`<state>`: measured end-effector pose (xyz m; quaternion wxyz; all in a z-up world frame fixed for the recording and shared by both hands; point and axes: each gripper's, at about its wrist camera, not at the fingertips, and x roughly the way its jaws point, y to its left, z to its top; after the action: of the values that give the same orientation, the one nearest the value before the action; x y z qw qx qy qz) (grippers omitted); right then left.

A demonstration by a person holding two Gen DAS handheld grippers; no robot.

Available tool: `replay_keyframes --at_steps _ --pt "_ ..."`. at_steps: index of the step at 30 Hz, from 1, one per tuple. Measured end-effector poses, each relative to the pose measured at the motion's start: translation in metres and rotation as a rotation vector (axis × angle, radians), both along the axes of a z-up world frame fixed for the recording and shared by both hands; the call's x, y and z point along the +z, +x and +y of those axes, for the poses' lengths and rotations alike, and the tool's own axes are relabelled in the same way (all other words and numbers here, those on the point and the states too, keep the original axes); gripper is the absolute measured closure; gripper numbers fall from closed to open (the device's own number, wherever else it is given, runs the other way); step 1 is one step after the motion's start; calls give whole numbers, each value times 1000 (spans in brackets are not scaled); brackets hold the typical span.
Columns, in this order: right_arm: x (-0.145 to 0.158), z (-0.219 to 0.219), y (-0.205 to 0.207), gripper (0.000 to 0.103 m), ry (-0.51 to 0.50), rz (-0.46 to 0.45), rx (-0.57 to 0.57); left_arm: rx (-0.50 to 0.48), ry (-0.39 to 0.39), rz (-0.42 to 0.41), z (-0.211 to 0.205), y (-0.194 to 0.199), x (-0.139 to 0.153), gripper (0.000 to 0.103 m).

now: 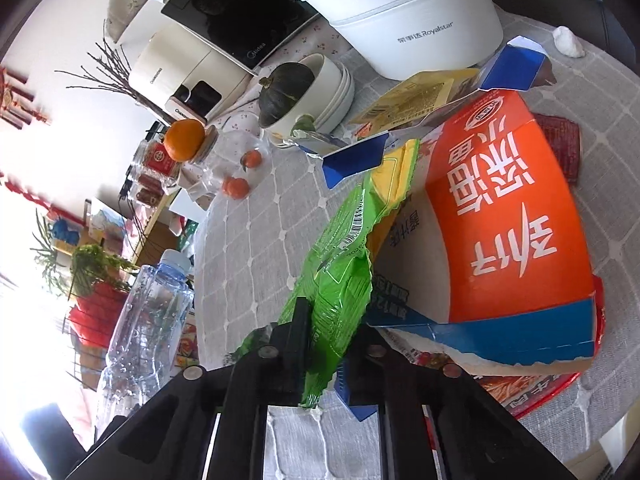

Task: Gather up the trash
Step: 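Carry the bottle and green bag over the white basin with both tools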

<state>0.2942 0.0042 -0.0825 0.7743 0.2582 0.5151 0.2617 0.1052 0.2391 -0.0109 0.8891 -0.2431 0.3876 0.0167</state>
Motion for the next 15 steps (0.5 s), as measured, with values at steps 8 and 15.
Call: replay_keyframes --at_steps 8,15 --pt "49 1 -20 99 52 -110 62 24 -11 -55 4 -10 9 40" --pt "105 -29 -48 99 102 -228 70 -18 -21 -112 -16 -13 21 39"
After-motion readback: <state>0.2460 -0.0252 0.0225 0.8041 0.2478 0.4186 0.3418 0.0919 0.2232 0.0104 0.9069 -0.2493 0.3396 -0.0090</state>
